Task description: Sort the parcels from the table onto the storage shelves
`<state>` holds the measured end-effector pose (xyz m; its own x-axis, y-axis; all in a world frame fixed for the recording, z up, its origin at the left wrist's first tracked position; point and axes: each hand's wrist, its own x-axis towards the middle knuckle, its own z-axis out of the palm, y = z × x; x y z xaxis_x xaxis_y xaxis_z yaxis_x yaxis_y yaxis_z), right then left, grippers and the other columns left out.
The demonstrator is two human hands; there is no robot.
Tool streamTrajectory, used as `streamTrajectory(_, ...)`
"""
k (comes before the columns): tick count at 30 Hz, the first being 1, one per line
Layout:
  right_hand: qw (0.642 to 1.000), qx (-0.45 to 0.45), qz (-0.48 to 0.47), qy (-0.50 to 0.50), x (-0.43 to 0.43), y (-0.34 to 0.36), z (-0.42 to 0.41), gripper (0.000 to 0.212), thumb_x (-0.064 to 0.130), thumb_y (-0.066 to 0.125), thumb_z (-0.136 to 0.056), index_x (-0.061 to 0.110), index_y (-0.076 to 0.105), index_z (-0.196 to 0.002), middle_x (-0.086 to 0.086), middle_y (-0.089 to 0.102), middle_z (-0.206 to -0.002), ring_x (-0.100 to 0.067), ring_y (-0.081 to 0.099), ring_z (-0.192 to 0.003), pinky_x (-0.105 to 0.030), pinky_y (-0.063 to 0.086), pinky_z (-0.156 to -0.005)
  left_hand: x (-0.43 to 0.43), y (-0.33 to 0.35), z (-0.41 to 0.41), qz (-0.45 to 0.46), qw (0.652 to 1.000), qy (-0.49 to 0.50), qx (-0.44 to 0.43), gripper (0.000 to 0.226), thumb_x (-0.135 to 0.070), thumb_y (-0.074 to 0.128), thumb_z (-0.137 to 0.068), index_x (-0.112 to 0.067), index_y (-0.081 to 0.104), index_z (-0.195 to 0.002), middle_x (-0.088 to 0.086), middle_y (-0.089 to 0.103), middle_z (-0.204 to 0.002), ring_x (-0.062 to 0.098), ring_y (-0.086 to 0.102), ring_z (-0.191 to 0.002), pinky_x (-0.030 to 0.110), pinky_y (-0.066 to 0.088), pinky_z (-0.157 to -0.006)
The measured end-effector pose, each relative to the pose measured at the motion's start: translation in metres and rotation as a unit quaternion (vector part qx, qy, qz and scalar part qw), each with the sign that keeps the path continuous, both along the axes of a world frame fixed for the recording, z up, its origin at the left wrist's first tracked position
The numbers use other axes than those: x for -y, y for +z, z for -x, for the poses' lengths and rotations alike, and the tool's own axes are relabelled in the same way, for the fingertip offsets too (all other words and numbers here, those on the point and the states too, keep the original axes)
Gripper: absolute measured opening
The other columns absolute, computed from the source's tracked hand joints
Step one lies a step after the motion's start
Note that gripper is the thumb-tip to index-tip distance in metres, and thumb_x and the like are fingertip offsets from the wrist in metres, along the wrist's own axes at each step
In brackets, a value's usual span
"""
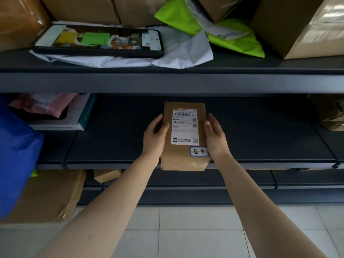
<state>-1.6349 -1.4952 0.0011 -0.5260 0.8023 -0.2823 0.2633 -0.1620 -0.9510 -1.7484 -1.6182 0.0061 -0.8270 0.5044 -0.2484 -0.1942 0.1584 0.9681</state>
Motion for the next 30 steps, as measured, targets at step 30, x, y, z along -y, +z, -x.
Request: streamTrajectory(30,0.955,-0.152,-0.207,-0.152,0.031,0.25,-0.342,0.043,0.03,0.033,-0.108,0.017,0.071,-0.091,-0.015,0.076,-0.094,-0.031,0.072,-0.091,-0.041,0.058,-0.088,-0.031,0.265,-0.287,-0.148,0.928,-0.293,-0.172,0.045,-0.021,0.027,-0.107,-0.021,0.071,-0.098,0.003,0.076,-0.094,0.018,0.072,-0.092,0.03,0.054,-0.087)
